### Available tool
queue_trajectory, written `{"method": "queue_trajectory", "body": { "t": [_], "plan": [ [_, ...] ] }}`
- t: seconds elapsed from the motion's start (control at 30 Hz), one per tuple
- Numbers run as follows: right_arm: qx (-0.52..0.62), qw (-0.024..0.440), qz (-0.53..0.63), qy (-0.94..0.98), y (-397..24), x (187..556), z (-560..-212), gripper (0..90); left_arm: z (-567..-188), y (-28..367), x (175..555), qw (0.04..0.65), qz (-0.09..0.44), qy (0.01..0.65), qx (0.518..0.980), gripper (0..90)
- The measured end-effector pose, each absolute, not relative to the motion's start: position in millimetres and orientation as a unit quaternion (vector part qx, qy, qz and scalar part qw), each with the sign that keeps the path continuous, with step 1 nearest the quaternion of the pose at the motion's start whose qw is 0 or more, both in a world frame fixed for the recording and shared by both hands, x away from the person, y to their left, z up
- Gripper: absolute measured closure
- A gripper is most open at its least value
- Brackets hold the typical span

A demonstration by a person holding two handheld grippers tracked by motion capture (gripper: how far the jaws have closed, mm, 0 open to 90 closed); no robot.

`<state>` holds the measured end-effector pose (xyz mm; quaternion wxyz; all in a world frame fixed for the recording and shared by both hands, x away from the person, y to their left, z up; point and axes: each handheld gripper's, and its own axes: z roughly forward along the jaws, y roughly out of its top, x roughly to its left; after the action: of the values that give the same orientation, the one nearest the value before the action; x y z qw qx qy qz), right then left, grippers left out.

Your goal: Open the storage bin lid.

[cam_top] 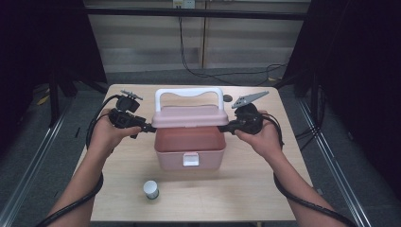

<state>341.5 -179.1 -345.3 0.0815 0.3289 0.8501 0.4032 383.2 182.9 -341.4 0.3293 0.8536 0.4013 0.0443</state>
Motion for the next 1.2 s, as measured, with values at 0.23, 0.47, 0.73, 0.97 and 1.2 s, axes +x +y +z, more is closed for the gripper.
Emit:
{"method": "queue_trajectory", "body": {
  "t": [0.23, 0.47, 0.73, 0.97, 1.2],
  "plan": [
    [0.331, 0.083, 0.407, 0.847, -179.0, 342.1, -342.7, 88.9, -336.3, 178.1, 382.8, 0.340, 0.044, 0.389, 0.855, 38.5],
    [0.336, 0.086, 0.407, 0.845, -182.9, 340.5, -349.0, 81.3, -327.0, 174.7, 385.4, 0.356, 0.060, 0.390, 0.847, 40.5],
    [0.320, 0.060, 0.393, 0.860, -176.4, 331.2, -372.6, 82.0, -316.5, 171.1, 390.8, 0.369, 0.075, 0.398, 0.836, 49.2],
    [0.308, 0.056, 0.389, 0.866, -172.1, 327.9, -379.9, 82.3, -308.6, 167.1, 398.5, 0.367, 0.089, 0.399, 0.836, 56.7],
    [0.306, 0.048, 0.381, 0.871, -171.7, 326.2, -388.1, 82.4, -300.3, 160.6, 407.8, 0.361, 0.107, 0.412, 0.830, 67.0]
  ]
}}
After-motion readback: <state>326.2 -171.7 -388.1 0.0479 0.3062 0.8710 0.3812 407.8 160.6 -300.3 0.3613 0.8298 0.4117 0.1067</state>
